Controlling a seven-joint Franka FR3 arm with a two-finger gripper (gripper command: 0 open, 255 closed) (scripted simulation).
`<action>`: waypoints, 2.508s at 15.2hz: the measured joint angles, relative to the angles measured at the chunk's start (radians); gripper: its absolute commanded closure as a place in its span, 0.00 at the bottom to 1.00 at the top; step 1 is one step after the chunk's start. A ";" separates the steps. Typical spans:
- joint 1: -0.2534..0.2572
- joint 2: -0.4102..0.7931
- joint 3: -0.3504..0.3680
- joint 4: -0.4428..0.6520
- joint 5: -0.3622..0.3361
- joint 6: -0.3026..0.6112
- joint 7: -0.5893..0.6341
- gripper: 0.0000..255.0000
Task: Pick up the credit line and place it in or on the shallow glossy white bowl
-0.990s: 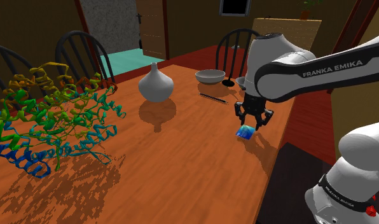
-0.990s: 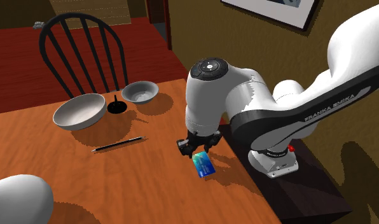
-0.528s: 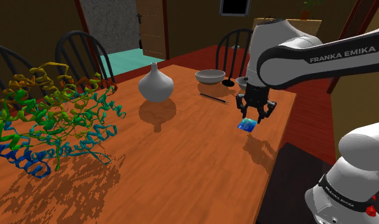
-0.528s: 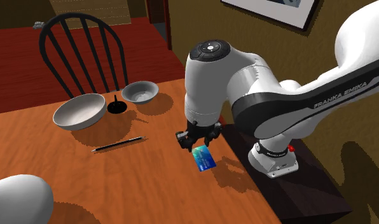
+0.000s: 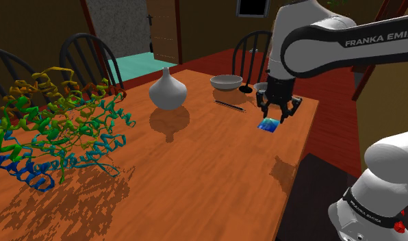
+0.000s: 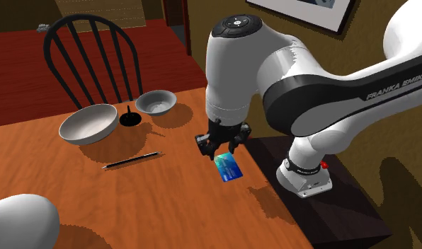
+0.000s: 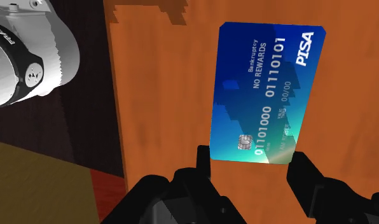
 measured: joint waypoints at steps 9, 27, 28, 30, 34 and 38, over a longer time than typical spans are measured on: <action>-0.046 0.037 -0.055 0.099 -0.056 -0.063 -0.044 1.00; -0.306 0.516 -0.175 0.418 -0.312 0.083 -0.247 1.00; -0.318 0.549 -0.182 0.445 -0.327 0.088 -0.257 1.00; -0.335 0.610 -0.189 0.507 -0.354 0.084 -0.268 1.00; -0.364 0.744 -0.206 0.650 -0.410 0.066 -0.293 1.00; -0.375 0.885 -0.219 0.821 -0.464 0.028 -0.310 1.00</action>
